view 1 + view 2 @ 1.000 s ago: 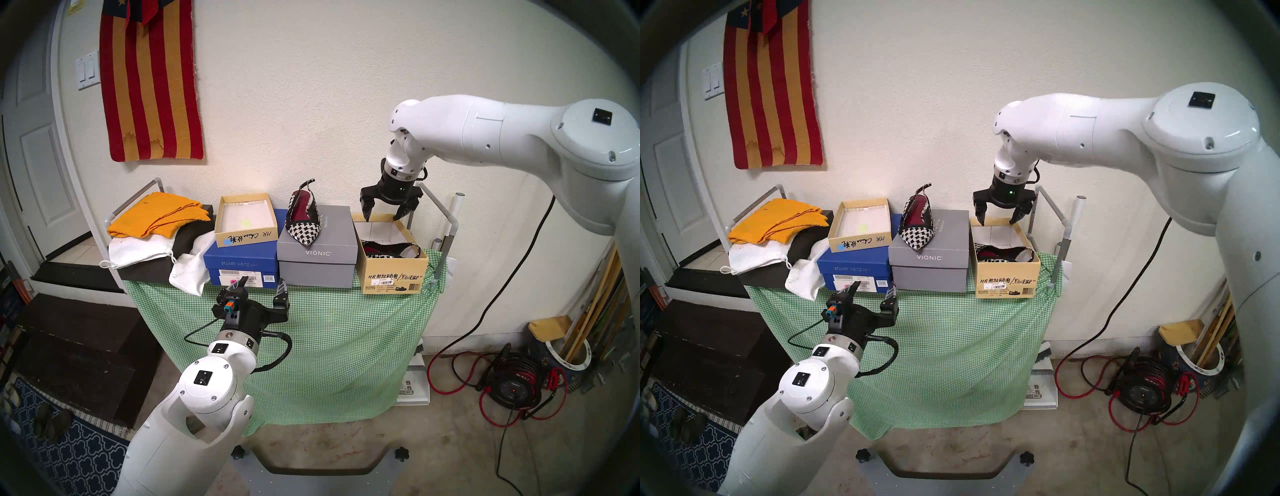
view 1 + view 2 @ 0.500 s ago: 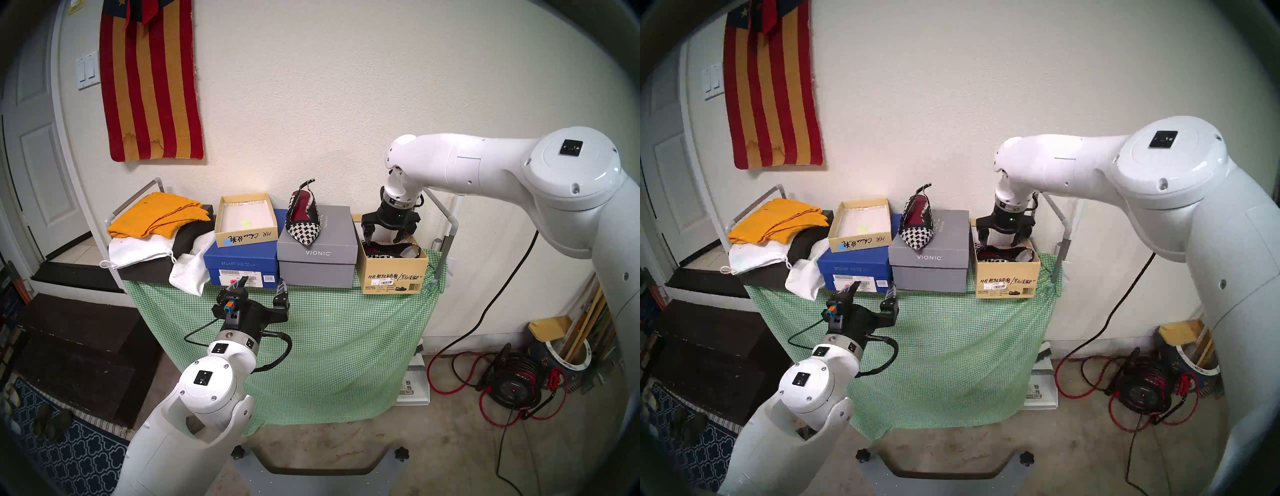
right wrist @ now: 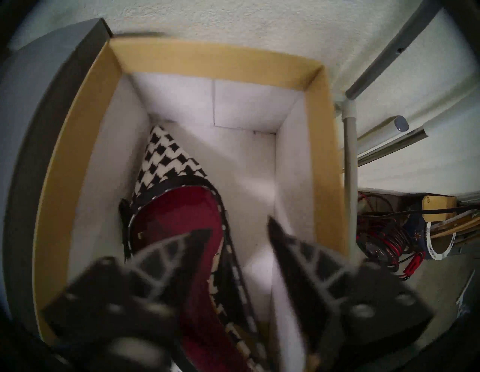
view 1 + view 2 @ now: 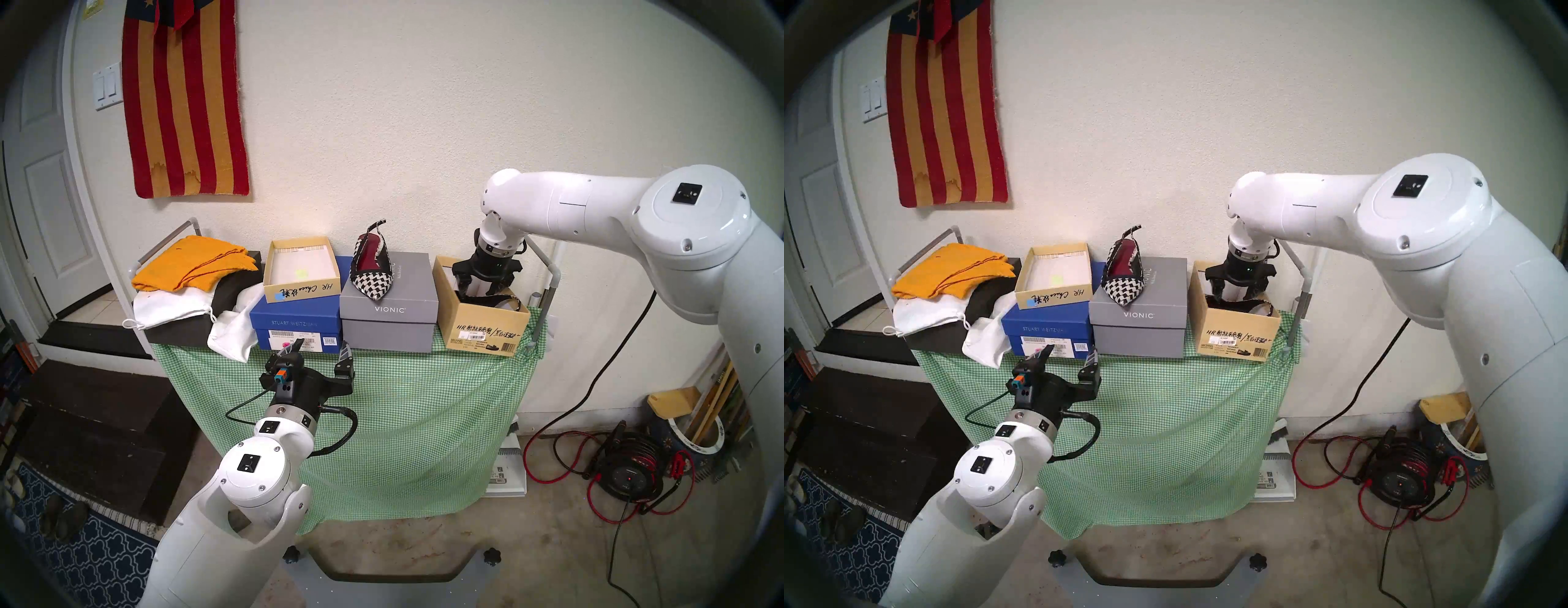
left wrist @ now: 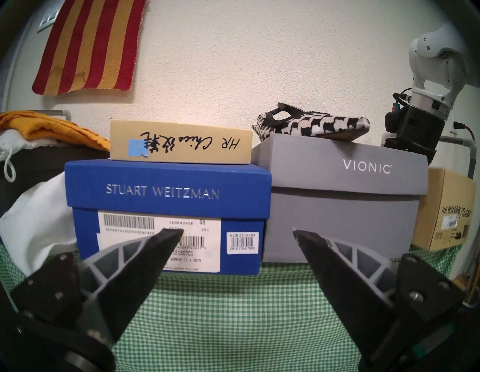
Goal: Take shoe out of the box
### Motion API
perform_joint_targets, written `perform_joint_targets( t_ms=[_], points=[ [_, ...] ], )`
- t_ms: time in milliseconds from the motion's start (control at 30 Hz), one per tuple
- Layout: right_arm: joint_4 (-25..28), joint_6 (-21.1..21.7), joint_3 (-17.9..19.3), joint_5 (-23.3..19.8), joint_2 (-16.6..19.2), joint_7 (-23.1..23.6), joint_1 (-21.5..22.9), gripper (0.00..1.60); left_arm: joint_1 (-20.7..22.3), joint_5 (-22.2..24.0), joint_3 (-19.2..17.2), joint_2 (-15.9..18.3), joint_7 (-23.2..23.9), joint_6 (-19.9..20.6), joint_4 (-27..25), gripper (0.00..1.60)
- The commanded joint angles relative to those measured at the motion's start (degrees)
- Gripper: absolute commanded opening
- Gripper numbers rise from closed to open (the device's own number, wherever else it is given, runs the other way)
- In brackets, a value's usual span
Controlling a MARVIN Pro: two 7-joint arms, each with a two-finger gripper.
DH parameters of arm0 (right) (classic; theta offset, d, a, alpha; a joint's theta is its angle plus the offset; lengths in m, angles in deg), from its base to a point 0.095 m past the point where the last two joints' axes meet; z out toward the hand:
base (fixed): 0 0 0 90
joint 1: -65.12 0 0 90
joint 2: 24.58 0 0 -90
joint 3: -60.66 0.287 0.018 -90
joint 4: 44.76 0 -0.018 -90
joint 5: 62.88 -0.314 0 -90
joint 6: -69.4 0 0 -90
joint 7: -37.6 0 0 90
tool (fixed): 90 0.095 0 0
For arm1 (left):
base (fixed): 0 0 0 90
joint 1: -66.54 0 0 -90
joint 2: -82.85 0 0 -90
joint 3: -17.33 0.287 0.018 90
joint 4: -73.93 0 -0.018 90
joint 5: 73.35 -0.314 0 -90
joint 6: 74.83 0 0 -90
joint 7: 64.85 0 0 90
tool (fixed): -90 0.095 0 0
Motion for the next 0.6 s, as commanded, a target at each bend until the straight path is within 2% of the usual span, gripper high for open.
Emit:
perform_joint_targets(
  t_ms=[0,167,200,267,333,467,567],
  points=[
    [0.1,-0.1,-1.2,0.2,-1.9,3.0,-1.3,0.78,0.0,0.0,-0.1,0.1,0.0,0.0,-0.1,1.60],
    [0.0,-0.1,-1.8,0.6,-2.4,4.2,-1.1,0.72,0.0,0.0,-0.1,0.1,0.0,0.0,-0.1,1.60],
    [0.0,-0.1,-2.1,0.8,-2.5,4.6,-1.0,0.77,0.0,0.0,-0.1,0.1,0.0,0.0,-0.1,1.60],
    [-0.1,-0.1,-2.5,1.1,-2.7,5.3,-0.9,1.10,0.0,0.0,-0.1,0.1,0.0,0.0,-0.1,1.60],
    [-0.1,-0.1,-3.0,1.4,-3.1,6.3,-0.8,1.22,0.0,0.0,-0.1,0.1,0.0,0.0,-0.1,1.60],
    [-0.7,-0.1,-3.6,1.8,-4.2,6.9,-1.7,1.24,0.0,0.0,-0.1,0.1,0.0,0.0,0.0,1.60],
    [-1.2,-0.1,-4.1,2.0,-4.7,7.4,-2.2,1.15,0.0,0.0,-0.1,0.1,0.0,0.0,0.0,1.60]
  ],
)
